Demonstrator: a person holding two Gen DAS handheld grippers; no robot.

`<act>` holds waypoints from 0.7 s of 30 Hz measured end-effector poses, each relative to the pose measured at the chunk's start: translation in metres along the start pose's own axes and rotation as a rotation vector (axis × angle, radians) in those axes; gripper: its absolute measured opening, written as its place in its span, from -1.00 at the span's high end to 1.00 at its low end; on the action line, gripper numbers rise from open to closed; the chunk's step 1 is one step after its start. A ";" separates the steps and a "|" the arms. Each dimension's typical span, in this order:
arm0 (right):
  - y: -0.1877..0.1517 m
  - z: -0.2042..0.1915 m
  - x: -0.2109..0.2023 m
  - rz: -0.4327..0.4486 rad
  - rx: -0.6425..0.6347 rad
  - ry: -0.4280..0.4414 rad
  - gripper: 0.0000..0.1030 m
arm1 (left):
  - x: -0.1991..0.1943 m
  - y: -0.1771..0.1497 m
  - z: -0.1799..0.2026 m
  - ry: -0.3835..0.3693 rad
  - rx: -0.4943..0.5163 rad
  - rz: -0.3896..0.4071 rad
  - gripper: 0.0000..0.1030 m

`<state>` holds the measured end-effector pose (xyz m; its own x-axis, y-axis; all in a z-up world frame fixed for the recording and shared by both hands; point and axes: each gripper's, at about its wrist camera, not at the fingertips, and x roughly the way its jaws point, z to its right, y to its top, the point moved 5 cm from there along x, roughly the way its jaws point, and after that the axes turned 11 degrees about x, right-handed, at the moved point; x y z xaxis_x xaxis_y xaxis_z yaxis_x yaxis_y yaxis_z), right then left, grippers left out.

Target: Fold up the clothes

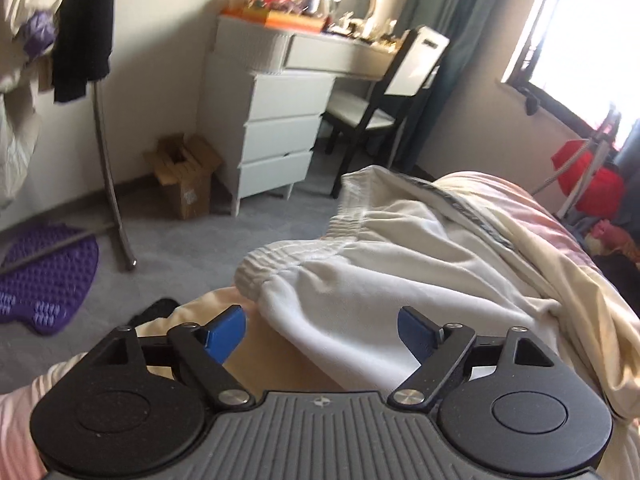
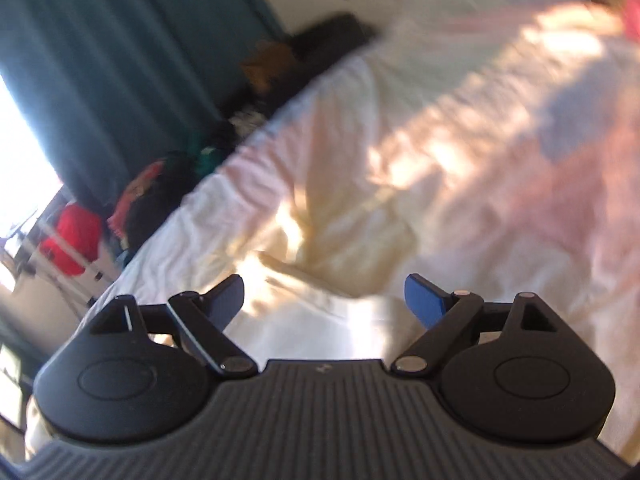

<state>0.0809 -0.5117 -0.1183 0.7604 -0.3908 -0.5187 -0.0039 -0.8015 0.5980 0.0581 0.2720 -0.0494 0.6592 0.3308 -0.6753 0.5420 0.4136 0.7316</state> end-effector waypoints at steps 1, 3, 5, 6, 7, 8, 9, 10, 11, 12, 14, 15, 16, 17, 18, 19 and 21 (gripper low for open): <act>-0.004 -0.009 -0.006 0.006 -0.031 0.025 -0.72 | -0.004 0.001 0.014 -0.026 0.024 0.016 -0.72; -0.016 -0.027 -0.015 -0.001 -0.077 0.087 -0.72 | -0.012 0.003 0.042 -0.078 0.072 0.049 -0.74; -0.030 -0.043 -0.022 -0.015 -0.116 0.144 -0.72 | -0.017 0.005 0.076 -0.153 0.124 0.071 -0.77; -0.039 -0.050 -0.023 -0.026 -0.137 0.164 -0.72 | -0.016 0.006 0.097 -0.207 0.142 0.071 -0.81; -0.049 -0.057 -0.023 -0.039 -0.159 0.178 -0.72 | -0.015 0.007 0.118 -0.261 0.158 0.069 -0.84; -0.058 -0.063 -0.022 -0.056 -0.180 0.189 -0.72 | -0.011 0.009 0.139 -0.323 0.158 0.052 -0.87; -0.067 -0.068 -0.019 -0.079 -0.199 0.194 -0.72 | -0.006 0.012 0.158 -0.371 0.157 0.034 -0.87; -0.076 -0.072 -0.016 -0.103 -0.217 0.197 -0.72 | 0.000 0.015 0.182 -0.420 0.157 0.020 -0.87; -0.084 -0.076 -0.012 -0.123 -0.234 0.199 -0.72 | 0.006 0.018 0.206 -0.467 0.156 0.015 -0.87; -0.091 -0.080 -0.008 -0.138 -0.253 0.200 -0.72 | 0.012 0.021 0.231 -0.509 0.158 0.006 -0.86; -0.105 -0.086 0.001 -0.164 -0.291 0.197 -0.72 | 0.026 0.026 0.281 -0.587 0.167 -0.023 -0.87; -0.111 -0.089 0.006 -0.174 -0.306 0.195 -0.72 | 0.035 0.025 0.306 -0.628 0.183 -0.047 -0.87; -0.117 -0.091 0.010 -0.181 -0.315 0.192 -0.72 | 0.044 0.025 0.330 -0.667 0.199 -0.071 -0.87; -0.122 -0.093 0.015 -0.186 -0.323 0.189 -0.72 | 0.055 0.024 0.350 -0.685 0.211 -0.095 -0.86; -0.127 -0.095 0.021 -0.188 -0.327 0.184 -0.72 | 0.067 0.022 0.369 -0.685 0.219 -0.117 -0.86; -0.131 -0.097 0.027 -0.191 -0.331 0.180 -0.72 | 0.080 0.021 0.385 -0.675 0.223 -0.139 -0.86; -0.138 -0.100 0.040 -0.205 -0.331 0.174 -0.72 | 0.109 0.015 0.408 -0.633 0.221 -0.205 -0.84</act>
<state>0.1767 -0.3712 -0.1609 0.8221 -0.1334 -0.5535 0.3460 -0.6550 0.6717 0.3509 -0.0319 -0.0735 0.6729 -0.3212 -0.6664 0.7368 0.2105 0.6425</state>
